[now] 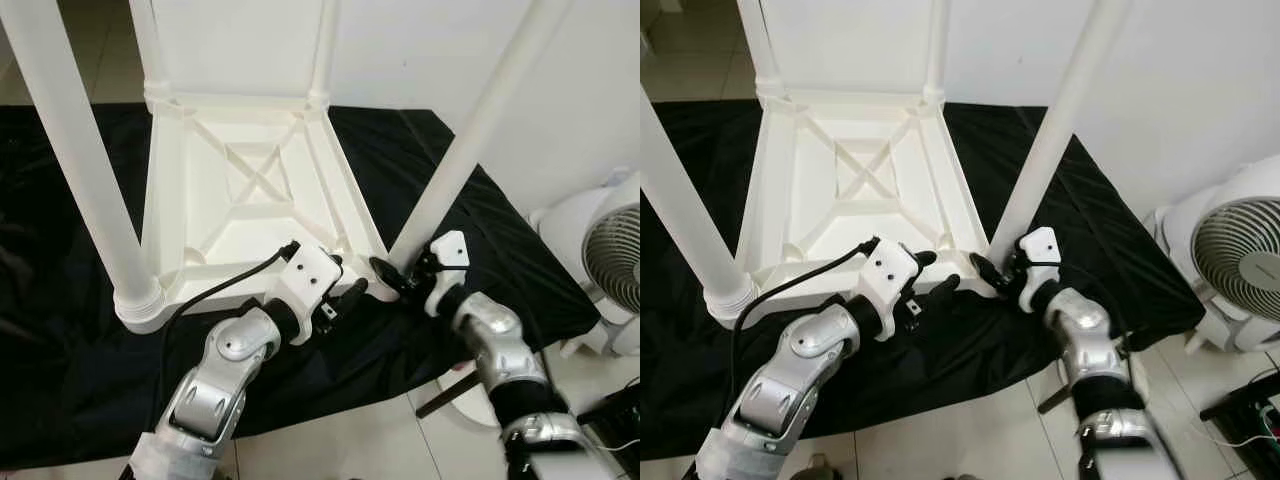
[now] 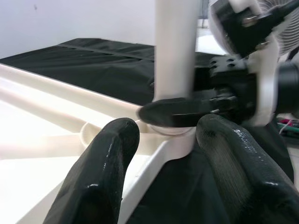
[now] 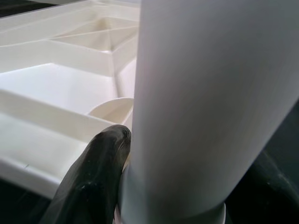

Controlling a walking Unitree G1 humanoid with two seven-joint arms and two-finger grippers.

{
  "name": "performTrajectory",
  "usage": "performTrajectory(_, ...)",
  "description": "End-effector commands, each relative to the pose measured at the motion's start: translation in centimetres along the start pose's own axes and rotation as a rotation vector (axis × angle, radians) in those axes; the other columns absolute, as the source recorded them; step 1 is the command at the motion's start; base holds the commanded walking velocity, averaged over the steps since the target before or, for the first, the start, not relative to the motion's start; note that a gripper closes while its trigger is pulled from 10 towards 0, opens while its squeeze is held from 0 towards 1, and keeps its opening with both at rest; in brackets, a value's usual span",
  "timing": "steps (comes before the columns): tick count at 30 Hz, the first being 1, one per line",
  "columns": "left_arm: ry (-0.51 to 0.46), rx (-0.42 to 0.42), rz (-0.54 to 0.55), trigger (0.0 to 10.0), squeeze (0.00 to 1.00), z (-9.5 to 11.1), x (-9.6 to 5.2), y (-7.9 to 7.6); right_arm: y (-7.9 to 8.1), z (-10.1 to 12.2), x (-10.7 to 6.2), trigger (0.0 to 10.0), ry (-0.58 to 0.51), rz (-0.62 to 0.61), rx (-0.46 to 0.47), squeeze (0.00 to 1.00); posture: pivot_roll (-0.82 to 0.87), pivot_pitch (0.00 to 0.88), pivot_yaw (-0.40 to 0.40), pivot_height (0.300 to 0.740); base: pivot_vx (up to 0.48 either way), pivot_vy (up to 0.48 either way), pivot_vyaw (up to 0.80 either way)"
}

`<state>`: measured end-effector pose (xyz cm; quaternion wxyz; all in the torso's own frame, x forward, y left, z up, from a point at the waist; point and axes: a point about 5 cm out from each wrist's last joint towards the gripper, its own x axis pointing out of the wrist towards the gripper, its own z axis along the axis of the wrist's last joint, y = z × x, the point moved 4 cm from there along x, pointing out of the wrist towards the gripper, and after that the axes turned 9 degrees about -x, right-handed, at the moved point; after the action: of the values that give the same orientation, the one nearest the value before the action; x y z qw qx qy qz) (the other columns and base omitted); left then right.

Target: Building children table

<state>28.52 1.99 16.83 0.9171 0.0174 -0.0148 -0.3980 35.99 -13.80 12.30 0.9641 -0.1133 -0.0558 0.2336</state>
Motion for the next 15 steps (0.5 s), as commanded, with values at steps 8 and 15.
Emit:
performTrajectory(8, 0.003, -0.018, 0.006, 10.0, 0.0, -0.2, 0.0, -0.4, -0.5, -0.8, -1.0, 10.0, 0.123, -0.376, 0.044, 0.0, 0.06, 0.092, -0.104, 0.74, 0.0, 0.0, 0.0)
performTrajectory(15, 0.003, -0.023, -0.002, 10.0, 0.0, -0.2, 0.1, -0.6, 0.3, -0.3, -1.7, 10.0, 0.17, -0.585, 0.1, 0.0, 0.06, 0.091, -0.111, 0.74, 0.0, 0.0, 0.0)
